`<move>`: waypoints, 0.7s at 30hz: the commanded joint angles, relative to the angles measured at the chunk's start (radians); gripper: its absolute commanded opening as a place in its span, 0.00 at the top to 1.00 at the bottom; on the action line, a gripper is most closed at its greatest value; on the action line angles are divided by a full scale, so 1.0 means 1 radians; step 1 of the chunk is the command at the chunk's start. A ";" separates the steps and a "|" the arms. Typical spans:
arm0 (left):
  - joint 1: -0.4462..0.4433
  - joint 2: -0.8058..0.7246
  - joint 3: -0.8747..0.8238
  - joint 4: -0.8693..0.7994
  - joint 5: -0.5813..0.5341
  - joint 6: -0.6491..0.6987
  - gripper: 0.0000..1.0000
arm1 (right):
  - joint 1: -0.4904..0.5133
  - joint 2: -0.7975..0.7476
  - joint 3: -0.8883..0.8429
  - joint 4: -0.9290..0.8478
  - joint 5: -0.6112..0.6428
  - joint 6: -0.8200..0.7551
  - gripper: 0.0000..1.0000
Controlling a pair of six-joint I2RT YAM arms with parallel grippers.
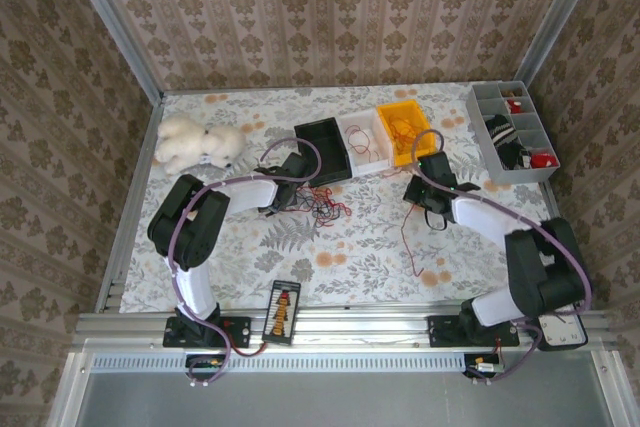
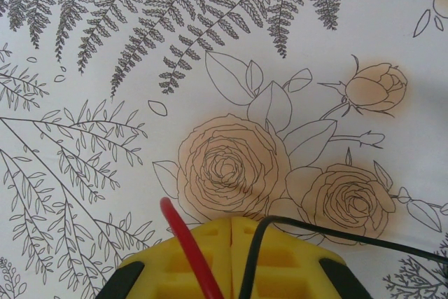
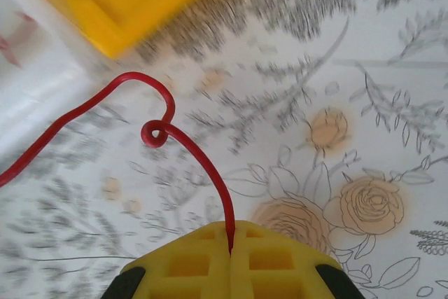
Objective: Untangle the cables
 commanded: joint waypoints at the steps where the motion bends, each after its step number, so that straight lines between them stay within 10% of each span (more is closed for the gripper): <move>1: -0.003 0.045 -0.009 0.008 0.059 0.016 1.00 | 0.003 -0.076 0.023 -0.005 0.010 0.038 0.99; 21: 0.015 0.068 -0.003 0.008 0.079 0.011 1.00 | 0.004 0.494 0.592 0.564 0.018 -0.027 0.99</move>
